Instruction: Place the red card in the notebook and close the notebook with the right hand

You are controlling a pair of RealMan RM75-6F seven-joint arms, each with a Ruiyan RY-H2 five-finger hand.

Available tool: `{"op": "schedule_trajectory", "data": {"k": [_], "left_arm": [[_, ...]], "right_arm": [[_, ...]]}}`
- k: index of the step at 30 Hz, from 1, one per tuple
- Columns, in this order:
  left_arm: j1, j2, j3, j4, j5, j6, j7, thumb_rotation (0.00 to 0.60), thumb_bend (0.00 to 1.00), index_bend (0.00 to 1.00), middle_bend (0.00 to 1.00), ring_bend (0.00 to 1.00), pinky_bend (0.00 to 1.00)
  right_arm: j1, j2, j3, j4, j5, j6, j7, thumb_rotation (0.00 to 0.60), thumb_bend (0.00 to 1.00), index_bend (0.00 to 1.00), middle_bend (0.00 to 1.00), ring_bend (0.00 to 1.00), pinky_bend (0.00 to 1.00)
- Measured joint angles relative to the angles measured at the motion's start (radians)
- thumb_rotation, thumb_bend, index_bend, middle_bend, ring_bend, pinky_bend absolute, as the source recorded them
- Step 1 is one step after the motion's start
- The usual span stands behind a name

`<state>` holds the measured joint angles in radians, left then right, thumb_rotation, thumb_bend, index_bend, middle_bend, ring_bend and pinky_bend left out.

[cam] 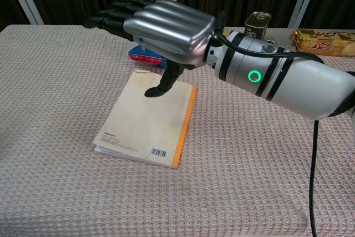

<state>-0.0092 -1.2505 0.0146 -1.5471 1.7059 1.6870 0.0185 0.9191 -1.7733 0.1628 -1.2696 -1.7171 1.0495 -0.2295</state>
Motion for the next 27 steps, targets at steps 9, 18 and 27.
{"op": "schedule_trajectory", "data": {"k": [9,18,27], "left_arm": [[-0.001,0.000,-0.001,0.009,-0.001,-0.001,-0.007,0.600,0.03,0.18,0.13,0.09,0.16],[-0.010,-0.001,-0.020,0.012,-0.013,-0.004,-0.001,0.600,0.02,0.18,0.13,0.09,0.16],[-0.015,-0.005,-0.031,0.004,-0.038,-0.019,0.017,0.600,0.02,0.18,0.13,0.09,0.16]], "right_arm": [[-0.089,0.121,-0.083,-0.103,0.040,0.007,-0.035,0.600,0.48,0.07,0.19,0.12,0.13],[-0.323,0.389,-0.145,-0.246,0.094,0.254,-0.008,0.600,0.20,0.03,0.09,0.03,0.08],[-0.623,0.586,-0.217,-0.274,0.143,0.558,0.155,0.600,0.15,0.00,0.01,0.00,0.00]]}}
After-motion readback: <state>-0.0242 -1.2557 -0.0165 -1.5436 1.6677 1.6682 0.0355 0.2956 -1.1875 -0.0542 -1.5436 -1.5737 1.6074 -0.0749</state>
